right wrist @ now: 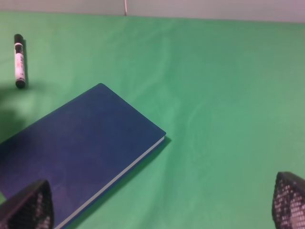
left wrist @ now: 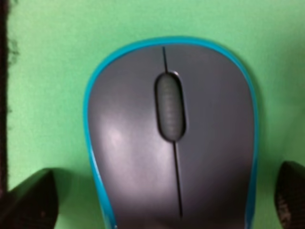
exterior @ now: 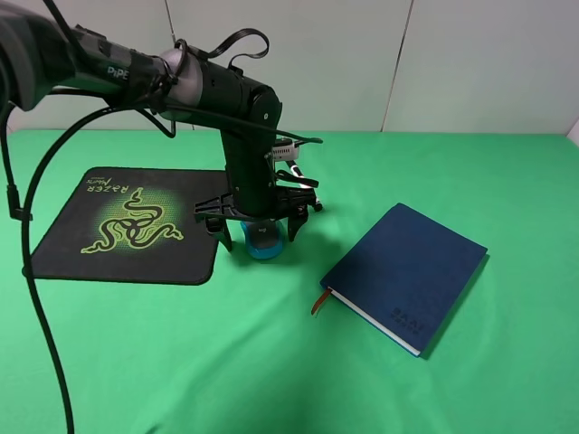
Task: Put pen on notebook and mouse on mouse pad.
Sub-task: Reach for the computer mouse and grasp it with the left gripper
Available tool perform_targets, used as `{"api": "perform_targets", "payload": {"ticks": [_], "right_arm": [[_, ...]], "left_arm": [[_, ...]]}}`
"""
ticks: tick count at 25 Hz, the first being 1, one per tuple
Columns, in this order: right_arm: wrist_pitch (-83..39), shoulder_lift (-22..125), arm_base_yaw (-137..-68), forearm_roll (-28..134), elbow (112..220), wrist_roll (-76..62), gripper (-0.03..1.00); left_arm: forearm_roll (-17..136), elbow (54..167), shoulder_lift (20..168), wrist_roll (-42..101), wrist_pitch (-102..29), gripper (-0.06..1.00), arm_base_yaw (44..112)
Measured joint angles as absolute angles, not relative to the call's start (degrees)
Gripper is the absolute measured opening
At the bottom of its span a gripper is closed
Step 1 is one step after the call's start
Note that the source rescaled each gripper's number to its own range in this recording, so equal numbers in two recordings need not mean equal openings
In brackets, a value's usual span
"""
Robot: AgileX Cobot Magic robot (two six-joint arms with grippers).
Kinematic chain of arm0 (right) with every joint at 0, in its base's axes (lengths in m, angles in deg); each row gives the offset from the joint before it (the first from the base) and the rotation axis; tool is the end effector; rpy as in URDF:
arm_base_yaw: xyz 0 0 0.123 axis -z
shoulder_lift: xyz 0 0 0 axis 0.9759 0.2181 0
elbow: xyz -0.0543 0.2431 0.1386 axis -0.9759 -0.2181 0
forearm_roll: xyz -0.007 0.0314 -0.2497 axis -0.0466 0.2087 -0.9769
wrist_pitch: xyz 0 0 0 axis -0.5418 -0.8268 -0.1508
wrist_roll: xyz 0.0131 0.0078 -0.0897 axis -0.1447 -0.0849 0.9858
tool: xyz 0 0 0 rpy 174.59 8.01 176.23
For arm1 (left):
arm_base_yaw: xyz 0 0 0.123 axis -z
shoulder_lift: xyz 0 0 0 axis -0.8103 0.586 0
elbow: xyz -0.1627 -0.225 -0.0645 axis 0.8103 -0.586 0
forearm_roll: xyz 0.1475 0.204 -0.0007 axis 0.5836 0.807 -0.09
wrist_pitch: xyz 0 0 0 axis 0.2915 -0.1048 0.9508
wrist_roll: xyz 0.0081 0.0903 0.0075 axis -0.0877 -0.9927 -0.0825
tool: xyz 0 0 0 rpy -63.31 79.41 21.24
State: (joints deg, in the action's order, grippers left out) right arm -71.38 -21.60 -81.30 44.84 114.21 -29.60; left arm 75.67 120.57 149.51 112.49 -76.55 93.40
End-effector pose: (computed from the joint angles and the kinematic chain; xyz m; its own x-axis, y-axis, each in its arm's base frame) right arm -0.0030 -0.0001 0.2785 -0.4182 -0.0385 -0.9075 -0.0722 0.9973 -0.0090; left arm 0.3465 -0.2791 0.1080 -0.9748 -0.1511 -0.1640 -0.1313 0.9834 -0.1252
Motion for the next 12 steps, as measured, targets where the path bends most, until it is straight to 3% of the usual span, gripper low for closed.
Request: {"api": "perform_targets", "payload": {"ticks": [5,12], "right_arm": [[-71.38,-21.6,-81.3,44.84,114.21,-29.6,1.0],[-71.38,-21.6,-81.3,44.84,114.21,-29.6,1.0]], "left_arm": [[76.3,120.57,149.51,112.65,-76.68,0.02,93.4],[76.54,120.57,149.51,113.54,-76.62,0.0,93.46]]}}
